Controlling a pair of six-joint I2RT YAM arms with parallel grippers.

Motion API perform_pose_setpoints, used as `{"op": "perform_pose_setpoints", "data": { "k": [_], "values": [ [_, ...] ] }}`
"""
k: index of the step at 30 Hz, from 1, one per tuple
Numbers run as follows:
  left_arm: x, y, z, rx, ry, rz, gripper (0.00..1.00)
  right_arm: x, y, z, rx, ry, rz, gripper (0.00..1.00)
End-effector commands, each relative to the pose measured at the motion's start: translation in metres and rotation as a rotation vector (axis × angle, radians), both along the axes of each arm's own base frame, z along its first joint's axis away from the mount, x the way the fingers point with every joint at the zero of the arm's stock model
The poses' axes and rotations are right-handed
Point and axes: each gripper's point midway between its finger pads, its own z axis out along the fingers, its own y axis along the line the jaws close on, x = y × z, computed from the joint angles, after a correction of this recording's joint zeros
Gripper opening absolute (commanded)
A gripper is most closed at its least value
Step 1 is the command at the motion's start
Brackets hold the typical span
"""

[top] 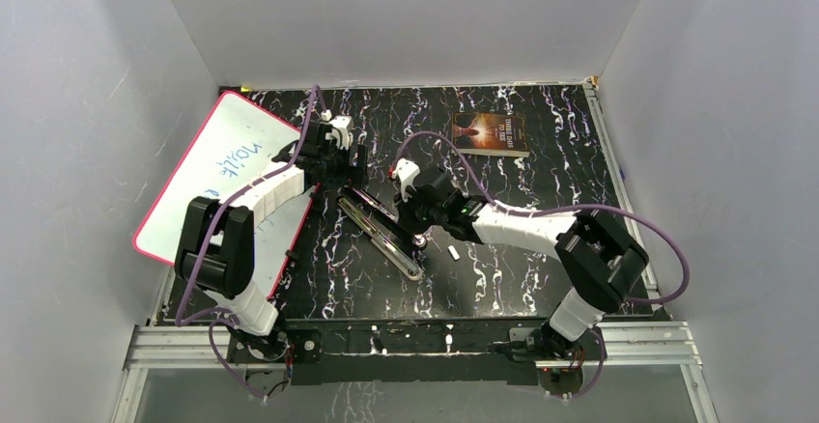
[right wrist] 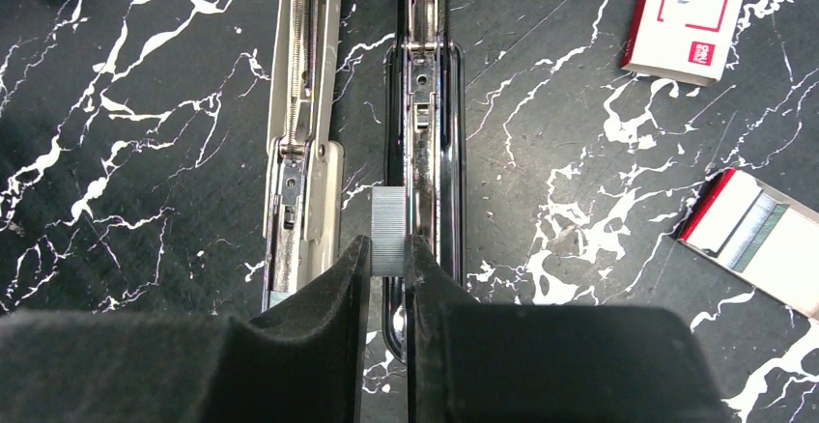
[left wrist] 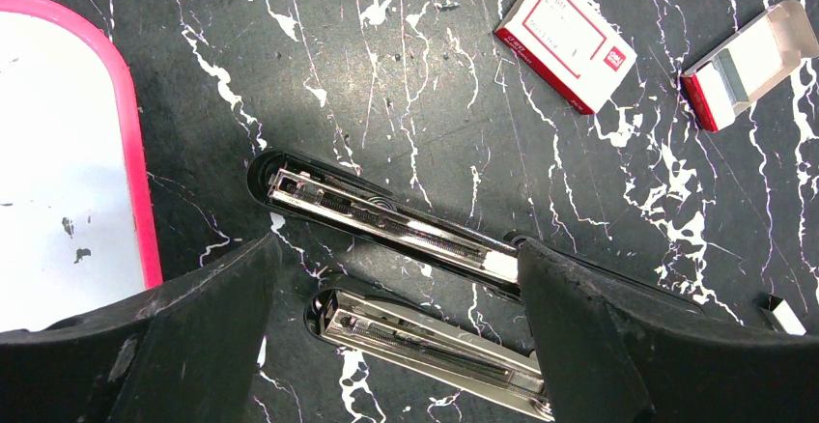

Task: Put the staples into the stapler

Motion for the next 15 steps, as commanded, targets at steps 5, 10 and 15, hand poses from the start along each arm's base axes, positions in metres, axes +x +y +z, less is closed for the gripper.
{"op": "perform_pose_setpoints", "data": {
  "k": [5,10,15],
  "values": [
    [0.0057,-0.0021,0.016,-0.012,-0.03,-0.01,0.92,0.013,0.0125,0.022,0.003,-0.087,-0.039,0.0],
    [0.0058,-0.002,0.0162,-0.013,-0.03,-0.008,0.92,0.0145,0.0109,0.0195,-0.01,-0.09,-0.047,0.0],
    [0.0058,-0.0027,0.0155,-0.015,-0.028,-0.01,0.92,0.0152,0.012,0.0181,-0.011,-0.087,-0.048,0.0]
  ]
}}
